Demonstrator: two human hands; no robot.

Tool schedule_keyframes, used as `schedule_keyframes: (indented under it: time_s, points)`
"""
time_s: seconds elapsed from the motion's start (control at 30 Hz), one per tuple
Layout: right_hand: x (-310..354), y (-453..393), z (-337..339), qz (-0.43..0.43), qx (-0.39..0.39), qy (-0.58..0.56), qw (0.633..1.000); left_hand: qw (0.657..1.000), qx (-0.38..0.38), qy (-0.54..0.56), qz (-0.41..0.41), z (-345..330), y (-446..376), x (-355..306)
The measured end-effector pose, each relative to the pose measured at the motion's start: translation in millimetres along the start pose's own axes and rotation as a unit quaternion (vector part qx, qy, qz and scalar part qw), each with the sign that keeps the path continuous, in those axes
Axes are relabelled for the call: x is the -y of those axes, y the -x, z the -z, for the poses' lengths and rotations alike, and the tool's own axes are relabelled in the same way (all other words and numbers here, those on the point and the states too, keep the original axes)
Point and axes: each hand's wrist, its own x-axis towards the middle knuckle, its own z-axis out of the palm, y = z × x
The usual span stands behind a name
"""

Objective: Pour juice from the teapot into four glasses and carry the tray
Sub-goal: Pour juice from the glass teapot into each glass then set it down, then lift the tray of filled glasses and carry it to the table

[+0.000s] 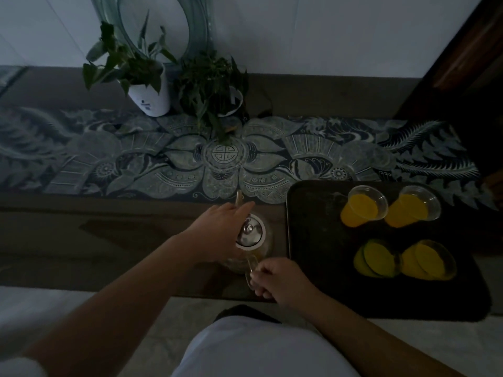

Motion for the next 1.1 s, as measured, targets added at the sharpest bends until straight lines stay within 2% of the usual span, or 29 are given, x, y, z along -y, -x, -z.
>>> schedule_keyframes:
  time_s: [0.17,0.37,0.53,0.77,0.87,0.97,1.03,1.1]
  points:
    - [8.8,-8.8,-3.2,-0.010,0.005,0.022,1.000,1.000,-0.002,-0.020,-0.010,-2.0,-7.4,10.4]
    - [16.2,-18.0,-7.1,-0.001,0.009,0.062,0.998,1.000,0.022,0.005,0.012,-1.9,-8.5,21.1]
    - [19.6,-12.6,-6.1,0.028,-0.034,0.155,0.987,0.998,0.035,0.036,0.037,-11.4,-9.1,23.4]
    - [3.6,22.2,35.8,0.006,-0.050,0.118,0.992,0.996,0.044,0.007,0.077,-13.7,1.3,8.2]
    - [-11.0,44.4,69.6,0.033,-0.080,0.141,0.986,0.992,-0.004,0.067,0.107,-5.8,8.5,-15.5]
    - [-25.1,68.9,111.0,0.057,-0.129,0.180,0.974,0.976,-0.156,0.124,0.084,-4.2,13.3,-56.2]
    - [-32.9,86.5,143.4,0.072,-0.175,0.191,0.963,0.957,-0.227,0.165,0.070,-9.3,6.7,-87.1]
    - [-37.2,104.4,179.2,0.084,-0.223,0.193,0.952,0.949,-0.223,0.206,0.085,-16.5,-7.0,-117.2]
